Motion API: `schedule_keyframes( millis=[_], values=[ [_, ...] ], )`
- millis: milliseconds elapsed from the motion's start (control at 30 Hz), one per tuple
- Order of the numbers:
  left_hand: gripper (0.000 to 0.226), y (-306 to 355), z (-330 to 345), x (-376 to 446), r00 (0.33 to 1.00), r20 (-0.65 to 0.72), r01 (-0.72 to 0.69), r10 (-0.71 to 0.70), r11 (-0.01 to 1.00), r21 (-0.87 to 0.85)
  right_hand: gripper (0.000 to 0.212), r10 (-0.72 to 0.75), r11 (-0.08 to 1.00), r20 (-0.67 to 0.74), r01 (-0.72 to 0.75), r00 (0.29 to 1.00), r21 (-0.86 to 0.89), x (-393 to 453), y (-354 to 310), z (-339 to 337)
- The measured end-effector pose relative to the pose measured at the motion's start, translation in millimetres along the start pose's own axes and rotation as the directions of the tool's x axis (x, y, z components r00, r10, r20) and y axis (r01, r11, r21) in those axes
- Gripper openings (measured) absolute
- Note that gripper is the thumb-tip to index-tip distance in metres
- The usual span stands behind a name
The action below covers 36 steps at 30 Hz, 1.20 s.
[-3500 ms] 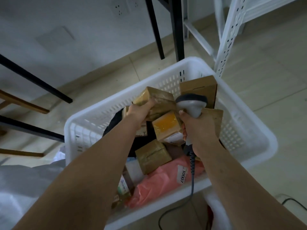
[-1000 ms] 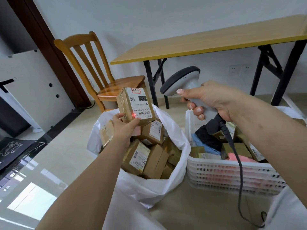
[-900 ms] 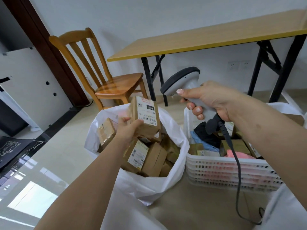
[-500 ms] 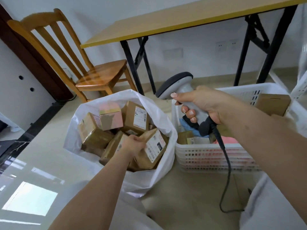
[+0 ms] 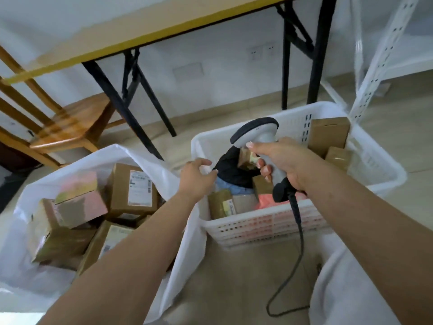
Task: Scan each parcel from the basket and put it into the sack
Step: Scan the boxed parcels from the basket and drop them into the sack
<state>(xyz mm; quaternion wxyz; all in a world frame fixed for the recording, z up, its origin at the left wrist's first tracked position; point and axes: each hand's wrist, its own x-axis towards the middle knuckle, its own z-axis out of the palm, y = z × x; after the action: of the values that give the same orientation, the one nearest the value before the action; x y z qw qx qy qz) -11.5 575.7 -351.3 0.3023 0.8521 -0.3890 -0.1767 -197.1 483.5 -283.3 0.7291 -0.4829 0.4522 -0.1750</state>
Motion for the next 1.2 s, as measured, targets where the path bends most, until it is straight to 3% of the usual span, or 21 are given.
schedule_keyframes(
  millis=[233, 367, 500, 700, 967, 1033, 1100, 1200],
  values=[
    [0.048, 105.7, 83.5, 73.4, 0.942, 0.134, -0.315, 0.308, 0.949, 0.031, 0.025, 0.035, 0.978, -0.336, 0.037, 0.941, 0.205, 51.5, -0.6, -106.0],
    [0.056, 154.6, 140.2, 111.3, 0.899, 0.241, -0.386, 0.365, 0.922, 0.042, 0.024, 0.037, 0.974, -0.537, 0.09, 0.843, 0.21, 86.2, -0.5, -166.7],
    [0.06, 185.4, 198.9, 145.6, 0.863, 0.334, -0.428, 0.378, 0.9, 0.086, 0.024, 0.055, 0.947, -0.562, 0.136, 0.825, 0.291, 110.8, 8.5, -210.5],
    [0.069, 212.4, 283.3, 195.4, 0.857, 0.423, -0.383, 0.293, 0.912, 0.143, 0.028, 0.157, 0.911, -0.532, 0.086, 0.832, 0.403, 153.4, 25.1, -244.7],
    [0.077, 220.7, 347.8, 231.8, 0.864, 0.466, -0.371, 0.191, 0.868, 0.332, 0.025, 0.042, 0.972, -0.566, 0.098, 0.823, 0.214, 167.2, 44.8, -264.8],
    [0.067, 221.8, 349.7, 227.0, 0.872, 0.467, -0.347, 0.15, 0.861, 0.371, 0.026, 0.037, 0.971, -0.582, 0.108, 0.812, 0.213, 168.6, 46.5, -267.5],
    [0.051, 217.3, 345.2, 220.1, 0.874, 0.467, -0.285, 0.137, 0.922, 0.263, 0.026, 0.046, 0.97, -0.598, 0.106, 0.8, 0.218, 167.8, 47.8, -266.2],
    [0.042, 211.0, 316.6, 206.5, 0.885, 0.452, -0.074, 0.109, 0.993, -0.095, 0.027, 0.074, 0.965, -0.63, 0.104, 0.773, 0.241, 167.6, 43.2, -261.3]
  ],
)
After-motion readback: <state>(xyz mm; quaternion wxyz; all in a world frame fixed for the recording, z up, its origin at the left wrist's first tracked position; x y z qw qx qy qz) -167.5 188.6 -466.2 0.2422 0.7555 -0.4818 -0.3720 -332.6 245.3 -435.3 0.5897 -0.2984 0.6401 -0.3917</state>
